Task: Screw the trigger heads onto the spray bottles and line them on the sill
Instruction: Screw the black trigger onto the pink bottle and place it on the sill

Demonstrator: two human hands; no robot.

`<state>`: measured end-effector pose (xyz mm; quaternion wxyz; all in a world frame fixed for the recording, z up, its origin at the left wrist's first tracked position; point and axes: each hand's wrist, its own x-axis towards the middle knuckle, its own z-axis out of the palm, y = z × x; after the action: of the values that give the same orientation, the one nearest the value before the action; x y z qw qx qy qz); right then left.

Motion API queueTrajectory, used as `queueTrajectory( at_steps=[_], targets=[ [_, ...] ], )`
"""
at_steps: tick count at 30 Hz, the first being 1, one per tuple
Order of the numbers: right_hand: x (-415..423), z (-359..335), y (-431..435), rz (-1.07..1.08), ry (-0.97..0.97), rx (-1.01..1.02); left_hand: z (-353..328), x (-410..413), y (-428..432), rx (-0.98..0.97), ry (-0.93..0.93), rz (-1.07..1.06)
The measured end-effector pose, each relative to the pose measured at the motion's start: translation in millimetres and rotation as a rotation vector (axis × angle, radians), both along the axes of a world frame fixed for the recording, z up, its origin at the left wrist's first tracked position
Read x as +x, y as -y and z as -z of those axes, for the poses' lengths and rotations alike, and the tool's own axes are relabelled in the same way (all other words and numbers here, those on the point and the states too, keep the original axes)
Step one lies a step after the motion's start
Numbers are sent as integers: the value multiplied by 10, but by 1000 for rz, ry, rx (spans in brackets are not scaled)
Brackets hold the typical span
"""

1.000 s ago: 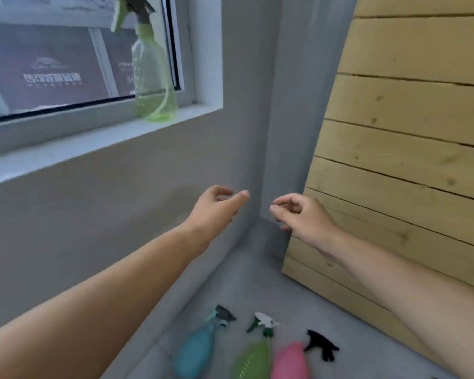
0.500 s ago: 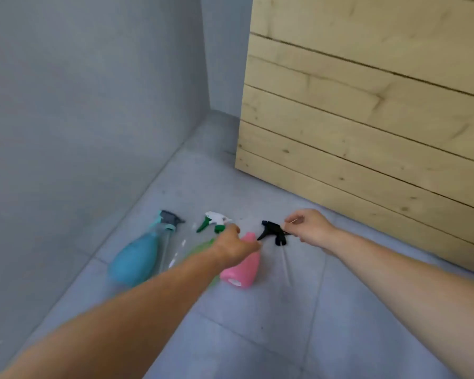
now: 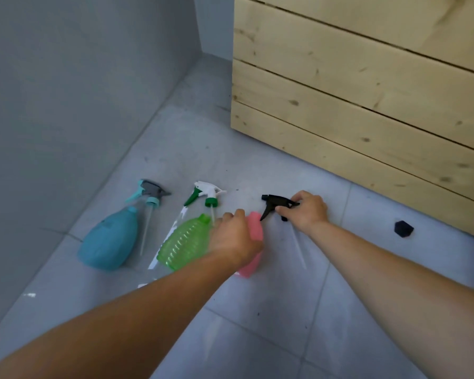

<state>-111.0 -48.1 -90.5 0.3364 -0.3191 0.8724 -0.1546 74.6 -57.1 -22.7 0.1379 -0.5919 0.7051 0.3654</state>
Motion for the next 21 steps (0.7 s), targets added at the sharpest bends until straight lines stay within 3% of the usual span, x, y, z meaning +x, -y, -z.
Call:
queueTrajectory(
  at_steps=[5,12,21],
  targets=[
    [-25,-36,-41,58,44,-16,59,-37,-25,75,10,-28],
    [-76,-173,-177,145,300,-79,-43,-31,-100,129,-25,-35],
    [-24,-1387,108,190,523,-293,-916,284,-73,207,-204,-76]
  ],
)
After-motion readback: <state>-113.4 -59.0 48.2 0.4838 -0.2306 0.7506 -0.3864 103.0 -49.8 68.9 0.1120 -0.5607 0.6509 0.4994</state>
